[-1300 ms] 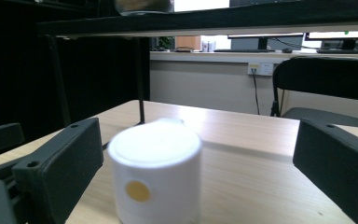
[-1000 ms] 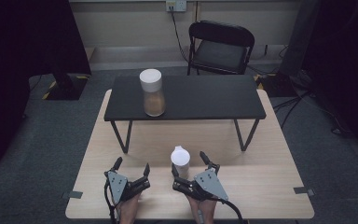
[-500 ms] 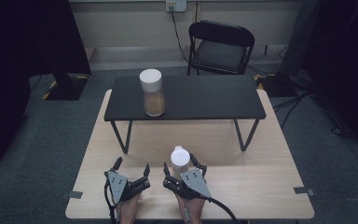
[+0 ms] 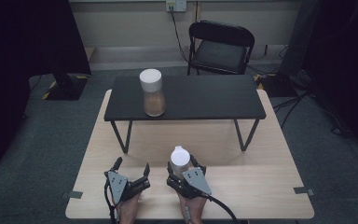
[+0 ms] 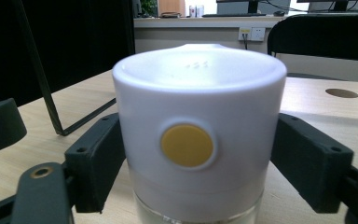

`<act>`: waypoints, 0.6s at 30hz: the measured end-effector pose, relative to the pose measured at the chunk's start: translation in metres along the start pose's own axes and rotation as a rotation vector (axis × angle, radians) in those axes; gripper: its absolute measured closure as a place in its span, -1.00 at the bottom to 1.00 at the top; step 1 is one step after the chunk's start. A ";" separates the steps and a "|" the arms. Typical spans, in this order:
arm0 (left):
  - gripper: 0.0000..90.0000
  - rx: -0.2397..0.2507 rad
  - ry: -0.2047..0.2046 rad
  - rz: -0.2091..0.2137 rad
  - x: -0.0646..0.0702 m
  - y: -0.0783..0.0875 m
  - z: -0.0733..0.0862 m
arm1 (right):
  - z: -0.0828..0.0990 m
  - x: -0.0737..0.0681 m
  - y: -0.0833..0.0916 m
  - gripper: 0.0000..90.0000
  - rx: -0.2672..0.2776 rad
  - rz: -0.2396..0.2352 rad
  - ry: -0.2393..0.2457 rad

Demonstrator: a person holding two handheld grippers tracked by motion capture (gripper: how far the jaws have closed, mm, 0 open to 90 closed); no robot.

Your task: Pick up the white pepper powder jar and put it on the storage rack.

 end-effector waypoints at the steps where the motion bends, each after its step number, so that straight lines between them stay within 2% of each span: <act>1: -0.99 0.000 0.000 0.000 0.000 0.000 0.000 | 0.000 0.000 -0.001 -0.53 -0.006 -0.002 -0.002; 11: -0.99 0.000 0.000 0.000 0.000 0.000 0.000 | 0.002 0.001 -0.002 -0.36 -0.020 -0.014 0.006; 18: -0.99 0.000 0.000 0.000 0.000 0.000 0.000 | 0.004 -0.001 -0.001 -0.34 -0.010 -0.003 0.020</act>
Point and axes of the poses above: each handheld gripper's, and its own axes: y roughly backward along the jaws, z roughly out of its underside, x roughly to its right, the point moved 5 cm from there along -y, roughly forward along the jaws, and after that the axes turned 5 degrees about y, right-handed, at the moved point
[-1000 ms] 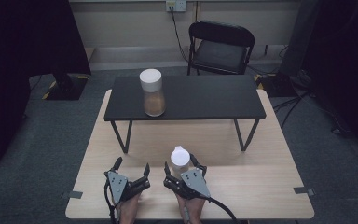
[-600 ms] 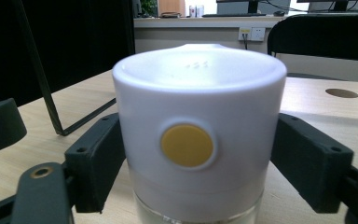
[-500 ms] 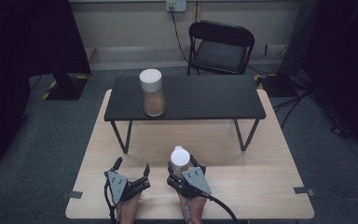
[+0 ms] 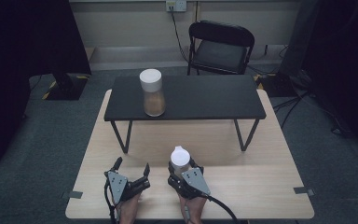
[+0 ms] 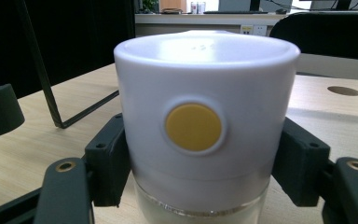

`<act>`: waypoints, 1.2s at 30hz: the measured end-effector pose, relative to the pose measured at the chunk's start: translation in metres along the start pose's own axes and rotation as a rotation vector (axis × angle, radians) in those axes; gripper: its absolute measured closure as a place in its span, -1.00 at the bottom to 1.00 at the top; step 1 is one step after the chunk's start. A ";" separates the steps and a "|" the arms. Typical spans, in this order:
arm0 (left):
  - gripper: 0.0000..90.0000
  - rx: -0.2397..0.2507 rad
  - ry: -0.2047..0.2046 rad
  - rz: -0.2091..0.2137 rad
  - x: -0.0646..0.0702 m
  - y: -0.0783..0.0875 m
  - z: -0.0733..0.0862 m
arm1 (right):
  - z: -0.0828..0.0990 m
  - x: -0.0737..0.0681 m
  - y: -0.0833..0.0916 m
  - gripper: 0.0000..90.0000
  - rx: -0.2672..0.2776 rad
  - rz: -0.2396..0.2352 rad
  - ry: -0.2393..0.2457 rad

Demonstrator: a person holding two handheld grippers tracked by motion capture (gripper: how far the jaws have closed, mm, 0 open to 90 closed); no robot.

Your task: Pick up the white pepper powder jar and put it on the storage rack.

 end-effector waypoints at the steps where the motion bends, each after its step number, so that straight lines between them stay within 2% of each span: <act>1: -0.99 0.000 0.000 0.000 0.000 0.000 0.000 | 0.000 0.000 0.000 -0.34 0.001 0.001 0.001; 14: -0.99 -0.001 0.000 0.000 0.000 0.000 0.000 | -0.003 0.001 0.001 -0.33 -0.007 -0.006 0.018; 25: -0.99 0.000 0.000 0.000 0.000 0.000 0.000 | -0.004 0.000 0.006 -0.33 0.004 -0.005 0.013; 36: -0.99 -0.001 0.000 0.000 0.000 0.000 0.000 | -0.009 0.004 0.009 -0.33 0.015 -0.026 0.011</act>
Point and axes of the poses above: each handheld gripper's, and its own axes: y roughly backward along the jaws, z roughly out of its underside, x roughly to its right, the point moved 5 cm from there along -y, roughly forward along the jaws, and after that the axes turned 5 degrees about y, right-handed, at the moved point
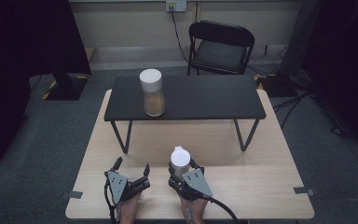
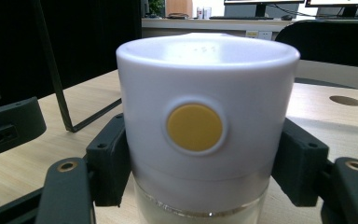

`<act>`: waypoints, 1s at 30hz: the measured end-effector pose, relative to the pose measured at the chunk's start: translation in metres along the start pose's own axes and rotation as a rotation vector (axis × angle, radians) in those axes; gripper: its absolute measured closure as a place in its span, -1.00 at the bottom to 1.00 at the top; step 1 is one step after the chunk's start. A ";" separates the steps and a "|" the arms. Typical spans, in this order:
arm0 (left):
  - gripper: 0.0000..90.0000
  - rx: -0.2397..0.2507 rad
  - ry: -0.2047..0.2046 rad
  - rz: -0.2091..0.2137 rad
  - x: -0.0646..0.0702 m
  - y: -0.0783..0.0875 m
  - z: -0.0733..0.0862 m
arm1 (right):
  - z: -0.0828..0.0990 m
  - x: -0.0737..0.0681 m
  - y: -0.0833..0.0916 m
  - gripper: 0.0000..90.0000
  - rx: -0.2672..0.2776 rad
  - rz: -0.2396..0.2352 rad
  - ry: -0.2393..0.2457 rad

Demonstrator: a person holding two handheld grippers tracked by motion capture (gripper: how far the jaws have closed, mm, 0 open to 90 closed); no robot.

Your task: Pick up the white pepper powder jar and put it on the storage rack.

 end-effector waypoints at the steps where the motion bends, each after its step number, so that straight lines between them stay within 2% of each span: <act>1: -0.99 0.000 0.000 0.000 0.000 0.000 0.000 | 0.000 0.000 0.000 -0.33 0.001 -0.001 0.000; 17: -0.98 0.000 0.000 0.000 0.000 0.000 0.000 | -0.012 0.004 0.006 -0.33 0.022 -0.015 0.028; 30: -0.98 0.000 0.000 0.000 0.000 0.000 0.000 | -0.029 0.014 0.006 -0.33 0.011 -0.060 0.023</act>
Point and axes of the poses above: each handheld gripper's, and its own axes: y roughly backward along the jaws, z roughly out of its underside, x roughly to its right, the point moved 5 cm from there along -y, roughly forward along the jaws, and after that the axes turned 5 degrees about y, right-handed, at the moved point
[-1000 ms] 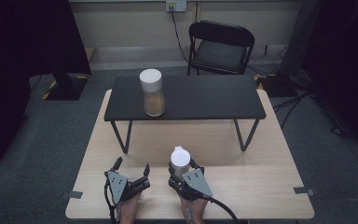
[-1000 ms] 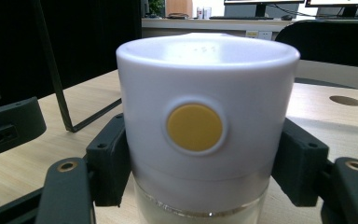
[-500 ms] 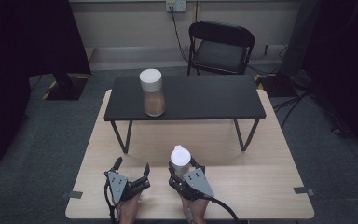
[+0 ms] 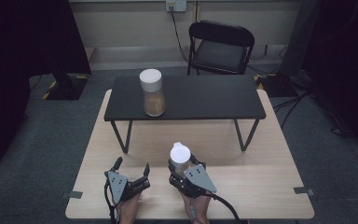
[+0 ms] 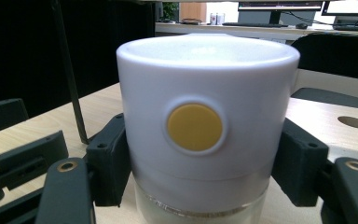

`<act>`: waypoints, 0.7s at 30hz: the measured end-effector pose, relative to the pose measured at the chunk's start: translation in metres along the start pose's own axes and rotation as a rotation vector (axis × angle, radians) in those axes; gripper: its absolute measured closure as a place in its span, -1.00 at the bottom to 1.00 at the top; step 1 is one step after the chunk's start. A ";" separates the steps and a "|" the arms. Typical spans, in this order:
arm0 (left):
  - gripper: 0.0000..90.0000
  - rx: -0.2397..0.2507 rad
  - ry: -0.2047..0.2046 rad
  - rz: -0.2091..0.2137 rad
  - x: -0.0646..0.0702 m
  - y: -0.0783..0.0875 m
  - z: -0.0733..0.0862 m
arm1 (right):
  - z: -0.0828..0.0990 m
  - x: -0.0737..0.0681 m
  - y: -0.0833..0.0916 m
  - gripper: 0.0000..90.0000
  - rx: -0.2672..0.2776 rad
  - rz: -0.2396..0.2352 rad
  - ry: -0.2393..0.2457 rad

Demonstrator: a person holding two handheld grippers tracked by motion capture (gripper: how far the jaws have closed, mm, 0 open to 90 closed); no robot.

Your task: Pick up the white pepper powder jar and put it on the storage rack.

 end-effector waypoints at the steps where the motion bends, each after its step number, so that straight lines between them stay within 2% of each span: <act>1: -0.98 0.000 0.000 0.000 0.000 0.000 0.000 | -0.002 0.001 0.000 -0.33 0.000 -0.003 0.002; 21: -0.98 0.000 0.000 0.001 0.000 0.000 0.000 | -0.037 0.022 0.004 -0.33 0.024 -0.041 0.016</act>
Point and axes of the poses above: each handheld gripper's, and its own axes: y roughly backward along the jaws, z roughly out of its underside, x roughly to its right, the point moved 5 cm from there along -y, roughly forward along the jaws, and after that the axes turned 5 degrees about y, right-handed, at the moved point
